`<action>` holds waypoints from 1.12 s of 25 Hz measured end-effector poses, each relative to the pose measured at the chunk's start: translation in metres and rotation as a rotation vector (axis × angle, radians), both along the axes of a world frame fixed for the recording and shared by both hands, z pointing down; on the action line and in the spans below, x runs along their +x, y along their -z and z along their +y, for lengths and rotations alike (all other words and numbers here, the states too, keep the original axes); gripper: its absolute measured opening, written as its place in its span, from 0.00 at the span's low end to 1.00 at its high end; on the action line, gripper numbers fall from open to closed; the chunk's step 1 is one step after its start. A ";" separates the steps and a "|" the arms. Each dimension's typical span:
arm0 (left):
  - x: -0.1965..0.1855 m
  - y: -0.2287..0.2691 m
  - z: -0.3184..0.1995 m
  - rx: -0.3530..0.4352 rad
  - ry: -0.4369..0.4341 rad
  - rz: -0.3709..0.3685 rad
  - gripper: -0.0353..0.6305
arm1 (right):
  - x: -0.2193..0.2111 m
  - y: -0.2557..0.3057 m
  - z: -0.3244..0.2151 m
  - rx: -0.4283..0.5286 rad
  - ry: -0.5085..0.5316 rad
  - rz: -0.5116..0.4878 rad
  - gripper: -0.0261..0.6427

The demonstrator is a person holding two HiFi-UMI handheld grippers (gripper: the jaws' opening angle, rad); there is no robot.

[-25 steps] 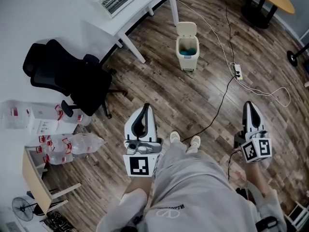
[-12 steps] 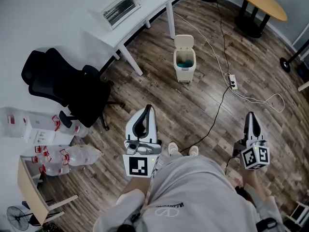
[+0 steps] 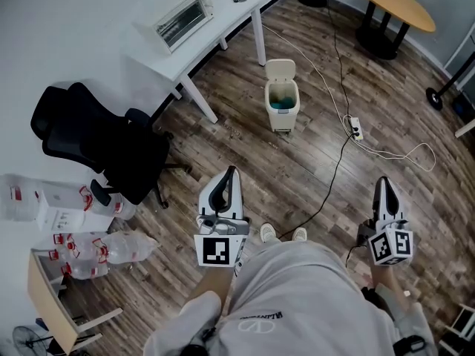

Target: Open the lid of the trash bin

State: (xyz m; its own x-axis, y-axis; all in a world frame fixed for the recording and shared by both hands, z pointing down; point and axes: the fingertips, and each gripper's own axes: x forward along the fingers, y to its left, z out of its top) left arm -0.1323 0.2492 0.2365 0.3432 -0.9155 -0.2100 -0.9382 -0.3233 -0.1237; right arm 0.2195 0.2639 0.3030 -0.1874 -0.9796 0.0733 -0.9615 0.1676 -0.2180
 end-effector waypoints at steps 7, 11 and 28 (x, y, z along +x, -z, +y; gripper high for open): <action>-0.005 -0.004 0.000 -0.017 0.001 0.010 0.05 | -0.006 -0.001 0.001 -0.006 0.004 0.024 0.06; -0.007 -0.002 0.000 -0.019 0.002 0.012 0.05 | -0.007 0.001 0.001 -0.007 0.006 0.029 0.06; -0.006 -0.005 0.007 -0.020 0.005 0.028 0.05 | -0.007 -0.003 0.011 -0.022 0.005 0.030 0.06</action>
